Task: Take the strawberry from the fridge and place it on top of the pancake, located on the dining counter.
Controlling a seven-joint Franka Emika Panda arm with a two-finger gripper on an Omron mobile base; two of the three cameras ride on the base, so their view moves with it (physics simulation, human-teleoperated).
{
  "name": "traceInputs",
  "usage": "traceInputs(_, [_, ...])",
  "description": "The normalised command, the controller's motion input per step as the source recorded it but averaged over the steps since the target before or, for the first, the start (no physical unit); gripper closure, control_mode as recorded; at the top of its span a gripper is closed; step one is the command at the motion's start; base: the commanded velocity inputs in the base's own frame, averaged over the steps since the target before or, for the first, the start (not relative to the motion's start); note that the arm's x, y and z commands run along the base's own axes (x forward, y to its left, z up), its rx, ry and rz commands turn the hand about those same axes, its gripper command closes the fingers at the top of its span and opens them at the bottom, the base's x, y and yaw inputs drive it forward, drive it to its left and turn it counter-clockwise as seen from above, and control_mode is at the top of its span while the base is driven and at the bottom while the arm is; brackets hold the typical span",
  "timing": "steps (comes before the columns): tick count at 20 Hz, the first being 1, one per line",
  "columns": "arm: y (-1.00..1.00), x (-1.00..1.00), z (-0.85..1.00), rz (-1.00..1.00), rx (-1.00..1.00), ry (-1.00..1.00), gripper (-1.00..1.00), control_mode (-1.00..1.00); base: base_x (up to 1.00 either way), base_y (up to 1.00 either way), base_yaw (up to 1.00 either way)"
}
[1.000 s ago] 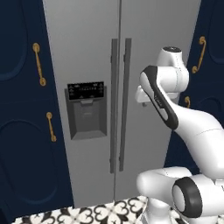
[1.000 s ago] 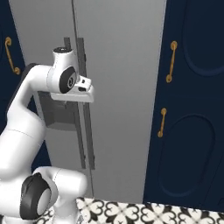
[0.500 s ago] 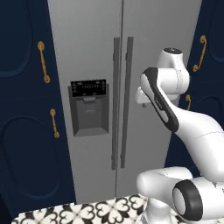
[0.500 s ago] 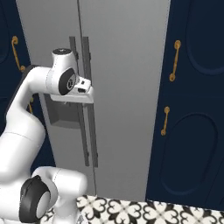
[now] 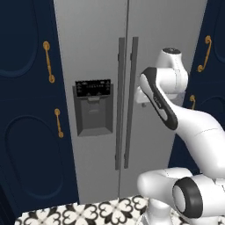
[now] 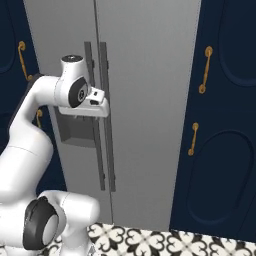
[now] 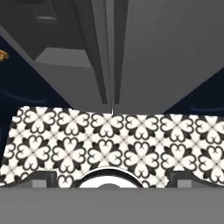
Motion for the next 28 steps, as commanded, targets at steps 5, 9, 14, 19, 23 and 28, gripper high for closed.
traceInputs(5, [-0.06,0.99,0.00,0.01,0.09,-0.10,-1.00,-1.00,0.00,0.00,0.00])
traceInputs(9, [0.05,0.82,-0.09,0.00,0.03,-0.09,-1.00,-1.00,0.00,0.00,0.00])
traceInputs(14, [0.22,0.72,-0.19,-0.03,0.00,-0.09,-1.00,-1.00,0.00,0.00,0.00])
traceInputs(19, [0.01,0.44,-0.11,-0.04,0.00,-0.06,-1.00,-1.00,0.00,0.00,0.00])
traceInputs(23, [0.00,0.33,-0.17,-0.04,0.00,-0.02,-1.00,-1.00,0.00,0.00,0.00])
traceInputs(28, [0.00,0.47,-0.17,-0.05,0.00,0.00,-1.00,-1.00,0.00,0.00,0.00])
